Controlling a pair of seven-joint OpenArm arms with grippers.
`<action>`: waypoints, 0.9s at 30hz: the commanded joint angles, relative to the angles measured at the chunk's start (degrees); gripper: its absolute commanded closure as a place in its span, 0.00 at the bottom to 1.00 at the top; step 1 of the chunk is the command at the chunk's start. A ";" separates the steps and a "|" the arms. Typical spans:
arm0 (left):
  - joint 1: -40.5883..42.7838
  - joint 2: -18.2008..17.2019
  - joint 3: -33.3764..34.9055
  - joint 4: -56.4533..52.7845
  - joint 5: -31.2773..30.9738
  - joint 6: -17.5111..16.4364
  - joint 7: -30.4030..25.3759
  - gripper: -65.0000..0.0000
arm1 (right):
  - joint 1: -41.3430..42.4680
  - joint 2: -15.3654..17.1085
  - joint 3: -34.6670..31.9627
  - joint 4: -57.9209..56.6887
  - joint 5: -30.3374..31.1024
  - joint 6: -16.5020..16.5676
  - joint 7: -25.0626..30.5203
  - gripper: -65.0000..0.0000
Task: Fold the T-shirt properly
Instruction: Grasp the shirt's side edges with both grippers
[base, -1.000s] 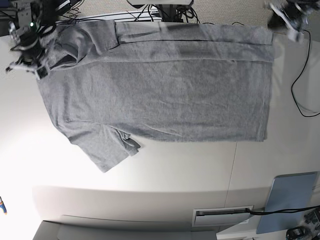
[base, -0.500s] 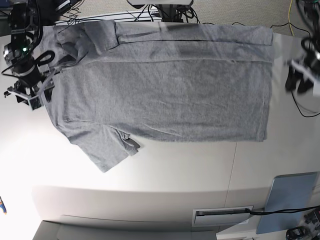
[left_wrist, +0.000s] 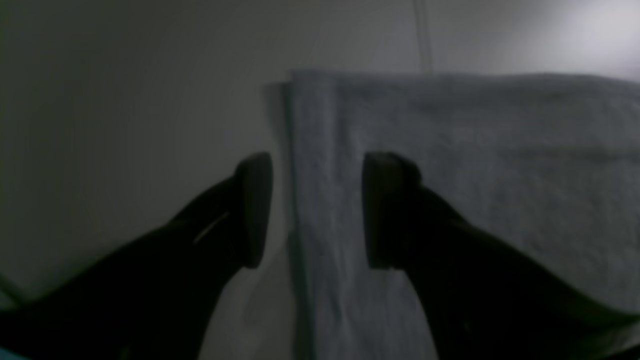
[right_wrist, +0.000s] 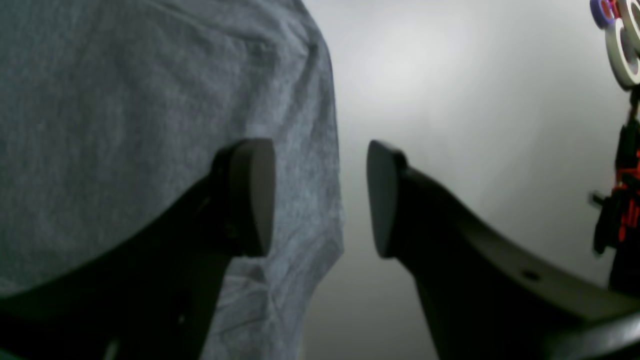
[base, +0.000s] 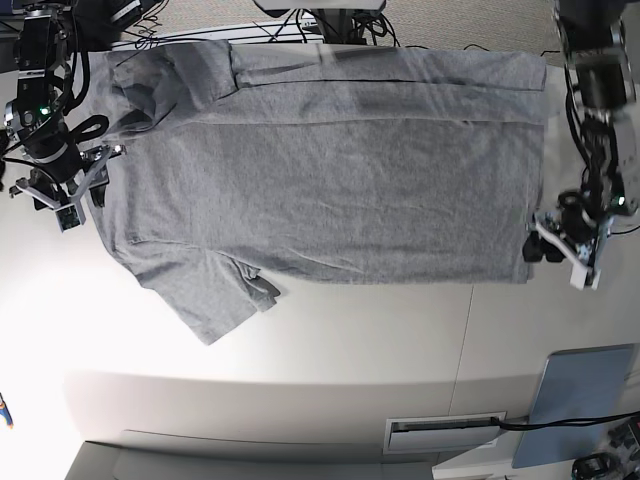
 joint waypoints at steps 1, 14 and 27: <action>-3.06 -1.20 0.52 -1.31 -0.90 -0.22 -0.85 0.54 | 0.46 1.11 0.48 0.72 -0.35 -0.46 1.07 0.55; -14.80 1.73 3.52 -21.66 2.93 -7.65 0.72 0.54 | 0.46 1.11 0.48 0.72 -0.33 -0.39 1.18 0.55; -14.82 2.40 3.48 -22.29 3.37 -11.85 4.09 1.00 | 0.48 1.11 0.48 0.72 -0.37 0.39 2.86 0.55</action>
